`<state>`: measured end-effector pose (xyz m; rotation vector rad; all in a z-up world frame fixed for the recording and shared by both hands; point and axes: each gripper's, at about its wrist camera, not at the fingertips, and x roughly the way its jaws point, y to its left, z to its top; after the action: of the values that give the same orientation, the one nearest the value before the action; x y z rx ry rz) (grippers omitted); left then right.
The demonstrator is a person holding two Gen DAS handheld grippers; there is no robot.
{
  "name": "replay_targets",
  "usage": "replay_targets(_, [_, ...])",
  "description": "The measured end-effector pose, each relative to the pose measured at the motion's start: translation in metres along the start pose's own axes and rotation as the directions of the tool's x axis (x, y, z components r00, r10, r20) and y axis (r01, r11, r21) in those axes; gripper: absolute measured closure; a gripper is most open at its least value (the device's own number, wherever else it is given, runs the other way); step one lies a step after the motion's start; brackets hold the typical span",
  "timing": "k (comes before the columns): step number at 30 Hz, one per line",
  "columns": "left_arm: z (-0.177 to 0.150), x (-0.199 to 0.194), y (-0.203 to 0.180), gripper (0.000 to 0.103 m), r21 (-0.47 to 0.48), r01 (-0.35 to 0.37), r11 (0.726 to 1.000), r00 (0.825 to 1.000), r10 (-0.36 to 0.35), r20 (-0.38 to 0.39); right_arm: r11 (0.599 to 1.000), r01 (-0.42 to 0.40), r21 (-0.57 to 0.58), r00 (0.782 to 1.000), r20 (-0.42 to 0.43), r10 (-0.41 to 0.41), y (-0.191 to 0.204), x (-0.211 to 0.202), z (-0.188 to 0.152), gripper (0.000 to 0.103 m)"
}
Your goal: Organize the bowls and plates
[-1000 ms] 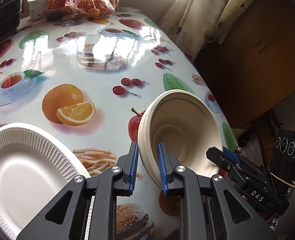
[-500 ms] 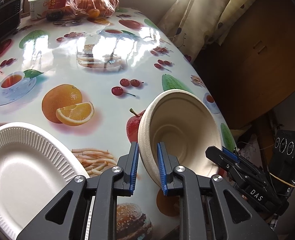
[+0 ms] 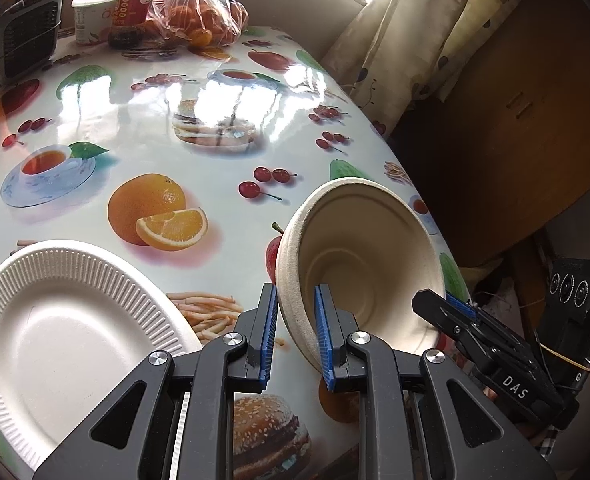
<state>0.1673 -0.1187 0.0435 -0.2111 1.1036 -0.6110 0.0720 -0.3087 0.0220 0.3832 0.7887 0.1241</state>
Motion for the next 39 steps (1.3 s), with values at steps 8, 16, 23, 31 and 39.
replay_targets(8, [-0.003,-0.017,0.006,0.083,-0.017,-0.009,1.0,0.999,0.01,0.036,0.999,-0.017,-0.032,1.0,-0.003,0.017,0.015,0.0,0.001,0.073])
replay_targets(16, [-0.01,-0.034,0.019,0.083,-0.055,-0.023,0.998,0.998,0.027,0.062,0.997,-0.041,-0.068,0.999,-0.013,0.041,0.033,0.002,0.003,0.073])
replay_targets(23, [-0.019,-0.052,0.029,0.083,-0.087,-0.049,0.995,0.994,0.057,0.095,0.991,-0.081,-0.102,0.997,-0.028,0.079,0.052,0.007,0.002,0.073])
replay_targets(31, [-0.029,-0.071,0.047,0.083,-0.14,-0.08,0.987,0.988,0.097,0.124,0.981,-0.129,-0.142,0.991,-0.063,0.121,0.077,0.018,0.0,0.073])
replay_targets(39, [-0.039,-0.088,0.068,0.083,-0.196,-0.117,0.974,0.978,0.147,0.148,0.967,-0.181,-0.178,0.981,-0.098,0.165,0.103,0.032,-0.001,0.073])
